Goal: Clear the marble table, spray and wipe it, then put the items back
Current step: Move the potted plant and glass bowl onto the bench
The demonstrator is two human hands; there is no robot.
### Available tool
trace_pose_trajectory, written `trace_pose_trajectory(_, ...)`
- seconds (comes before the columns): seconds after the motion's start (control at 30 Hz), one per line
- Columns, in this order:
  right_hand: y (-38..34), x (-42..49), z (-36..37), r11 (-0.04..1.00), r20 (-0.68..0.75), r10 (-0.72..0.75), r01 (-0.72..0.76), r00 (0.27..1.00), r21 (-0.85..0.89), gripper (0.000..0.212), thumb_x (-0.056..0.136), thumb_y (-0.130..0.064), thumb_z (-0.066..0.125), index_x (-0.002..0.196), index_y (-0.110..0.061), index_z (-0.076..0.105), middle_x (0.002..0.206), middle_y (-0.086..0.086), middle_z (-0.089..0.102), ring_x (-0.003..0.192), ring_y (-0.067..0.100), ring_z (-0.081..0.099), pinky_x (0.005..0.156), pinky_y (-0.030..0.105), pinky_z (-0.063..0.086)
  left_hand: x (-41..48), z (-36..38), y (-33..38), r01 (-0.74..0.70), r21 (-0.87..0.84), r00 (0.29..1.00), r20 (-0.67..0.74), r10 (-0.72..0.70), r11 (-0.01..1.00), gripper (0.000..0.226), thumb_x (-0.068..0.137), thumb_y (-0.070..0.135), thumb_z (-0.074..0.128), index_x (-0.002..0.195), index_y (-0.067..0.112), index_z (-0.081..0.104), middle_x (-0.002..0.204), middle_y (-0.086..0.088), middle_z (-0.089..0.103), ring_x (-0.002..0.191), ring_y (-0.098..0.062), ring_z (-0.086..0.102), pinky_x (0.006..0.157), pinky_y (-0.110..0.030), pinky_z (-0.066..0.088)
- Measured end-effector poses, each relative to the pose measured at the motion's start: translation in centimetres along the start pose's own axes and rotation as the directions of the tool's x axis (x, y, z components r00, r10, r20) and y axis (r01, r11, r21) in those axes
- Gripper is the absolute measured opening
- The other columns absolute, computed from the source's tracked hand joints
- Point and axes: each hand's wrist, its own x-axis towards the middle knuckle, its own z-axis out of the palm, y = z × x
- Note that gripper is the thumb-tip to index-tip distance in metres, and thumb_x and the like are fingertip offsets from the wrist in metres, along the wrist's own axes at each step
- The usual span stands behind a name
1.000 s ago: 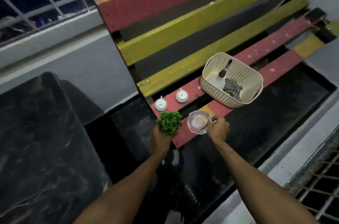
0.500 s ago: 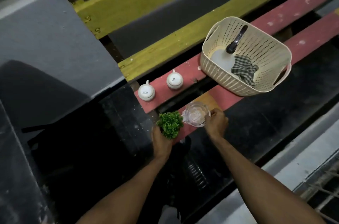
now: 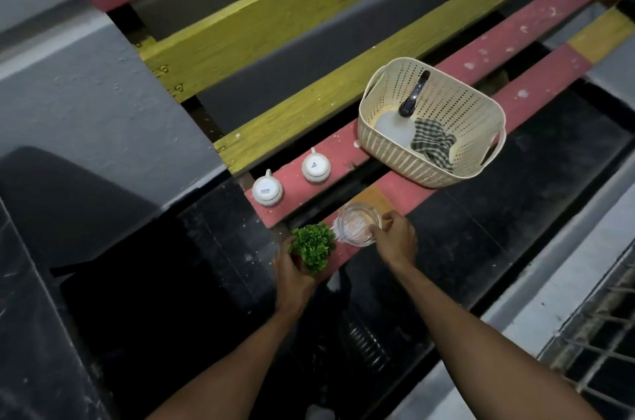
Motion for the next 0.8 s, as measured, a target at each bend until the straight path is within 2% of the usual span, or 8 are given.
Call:
trace_pose_trajectory(0.13, -1.3, -3.3, -1.1, 0.999, -0.050, -0.031, 0.029, 0.998, -0.032, 0.035, 0.085, -0.028, 0.073, 0.116, -0.016, 0.063, 0.120, 0.007, 0.059, 0.112, 0.030, 0.059, 0.088, 0.040, 0.050, -1.4, -2.6, 0.2, 0.019, 0.036, 0.998, 0.060, -0.021, 0.999, 0.093, 0.054, 0.016, 0.100, 0.132, 0.022, 0.049, 0.133, -0.007, 0.058, 0.124, -0.029, 0.055, 0.104, -0.049, 0.050)
trace_pose_trajectory(0.3, -4.9, -10.0, -4.3, 0.997, -0.100, -0.076, 0.078, 0.992, 0.012, 0.036, 0.084, -0.025, 0.071, 0.118, -0.017, 0.064, 0.120, 0.006, 0.059, 0.113, 0.028, 0.059, 0.090, 0.037, 0.048, -3.7, -8.4, 3.8, -0.057, 0.107, 0.979, 0.202, 0.035, 0.993, 0.112, 0.054, 0.011, 0.099, 0.149, 0.010, 0.040, 0.148, -0.013, 0.047, 0.141, -0.032, 0.042, 0.115, -0.051, 0.040)
trace_pose_trajectory(0.4, -7.2, -13.7, -6.4, 0.992, -0.124, -0.108, 0.116, 0.986, 0.053, 0.037, 0.083, -0.023, 0.073, 0.119, -0.018, 0.064, 0.121, 0.005, 0.059, 0.113, 0.026, 0.059, 0.093, 0.035, 0.047, -4.6, -11.4, 7.9, -0.164, 0.185, 0.963, 0.244, 0.117, 0.969, 0.105, 0.061, 0.019, 0.097, 0.150, 0.013, 0.041, 0.145, -0.010, 0.047, 0.138, -0.031, 0.041, 0.113, -0.048, 0.041)
trace_pose_trajectory(0.57, -9.5, -15.8, -10.3, 0.977, -0.176, -0.161, 0.183, 0.971, 0.113, 0.039, 0.085, -0.020, 0.074, 0.122, -0.015, 0.062, 0.124, 0.004, 0.060, 0.119, 0.023, 0.057, 0.099, 0.033, 0.044, -4.3, -13.1, 15.7, -0.284, 0.160, 0.919, 0.327, 0.221, 0.945, 0.097, 0.073, 0.023, 0.091, 0.153, 0.022, 0.035, 0.156, -0.007, 0.037, 0.146, -0.027, 0.037, 0.120, -0.053, 0.035)
trace_pose_trajectory(0.7, -10.2, -12.2, -13.3, 0.969, -0.214, -0.170, 0.203, 0.962, 0.143, 0.043, 0.081, -0.016, 0.077, 0.121, -0.015, 0.063, 0.126, 0.003, 0.061, 0.119, 0.022, 0.058, 0.101, 0.035, 0.048, -1.8, -10.1, 20.4, -0.373, 0.162, 0.885, 0.359, 0.298, 0.914, 0.090, 0.079, 0.033, 0.085, 0.154, 0.024, 0.035, 0.156, -0.003, 0.038, 0.144, -0.024, 0.039, 0.115, -0.037, 0.035)
trace_pose_trajectory(0.73, -10.4, -10.4, -14.1, 0.967, -0.225, -0.167, 0.204, 0.960, 0.151, 0.044, 0.080, -0.015, 0.077, 0.122, -0.015, 0.062, 0.126, 0.003, 0.061, 0.118, 0.022, 0.058, 0.100, 0.033, 0.048, -0.9, -8.7, 21.5, -0.383, 0.151, 0.878, 0.367, 0.308, 0.911, 0.089, 0.078, 0.038, 0.083, 0.153, 0.027, 0.035, 0.156, -0.002, 0.038, 0.144, -0.024, 0.040, 0.115, -0.038, 0.035)
trace_pose_trajectory(0.8, -10.4, -6.3, -15.5, 0.966, -0.238, -0.167, 0.207, 0.957, 0.155, 0.043, 0.081, -0.015, 0.075, 0.122, -0.015, 0.062, 0.125, 0.003, 0.060, 0.117, 0.022, 0.058, 0.096, 0.032, 0.047, 1.1, -5.6, 23.8, -0.384, 0.164, 0.875, 0.379, 0.302, 0.909, 0.093, 0.073, 0.056, 0.073, 0.153, 0.032, 0.033, 0.160, 0.001, 0.035, 0.146, -0.023, 0.037, 0.116, -0.048, 0.037)
